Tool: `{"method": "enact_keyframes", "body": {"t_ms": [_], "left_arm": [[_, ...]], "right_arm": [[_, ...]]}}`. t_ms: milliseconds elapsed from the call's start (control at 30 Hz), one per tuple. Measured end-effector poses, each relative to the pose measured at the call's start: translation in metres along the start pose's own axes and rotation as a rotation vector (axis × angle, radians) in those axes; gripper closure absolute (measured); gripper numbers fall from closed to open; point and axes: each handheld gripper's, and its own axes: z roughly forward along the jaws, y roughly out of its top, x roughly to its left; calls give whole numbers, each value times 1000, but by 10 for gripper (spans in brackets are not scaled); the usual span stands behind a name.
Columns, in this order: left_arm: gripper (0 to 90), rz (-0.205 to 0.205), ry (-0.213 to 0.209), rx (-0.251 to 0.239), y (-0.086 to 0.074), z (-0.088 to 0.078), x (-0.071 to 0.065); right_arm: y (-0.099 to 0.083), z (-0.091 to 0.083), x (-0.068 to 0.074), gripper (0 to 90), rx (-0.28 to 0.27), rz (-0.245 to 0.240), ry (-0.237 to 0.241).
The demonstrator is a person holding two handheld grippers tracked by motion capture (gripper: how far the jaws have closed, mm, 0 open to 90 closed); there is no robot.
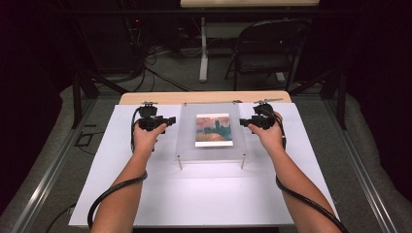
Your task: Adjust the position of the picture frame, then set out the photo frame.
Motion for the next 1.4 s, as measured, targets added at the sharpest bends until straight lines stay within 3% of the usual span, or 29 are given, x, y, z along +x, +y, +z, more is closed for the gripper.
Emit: {"method": "enact_keyframes", "body": {"t_ms": [100,200,400,500,633,733,1033,1400], "left_arm": [[363,3,19,13,-1,7,-4],[363,18,8,45,-1,15,-10],[351,3,-18,71,-2,30,-21],[340,5,-7,76,-2,34,-25],[337,-4,-23,85,-2,39,-28],[340,-18,-45,93,-3,42,-30],[354,-33,-58,114,-6,47,-31],[324,-67,-80,133,-6,49,-29]], "right_arm": [[0,3,-2,381,6,15,-8],[-1,6,-3,381,15,29,-14],[1,10,-4,388,13,69,14],[4,11,-2,390,14,67,28],[7,13,2,390,24,65,38],[7,16,6,390,28,65,46],[6,26,14,385,76,59,94],[1,31,13,371,115,91,93]]}}
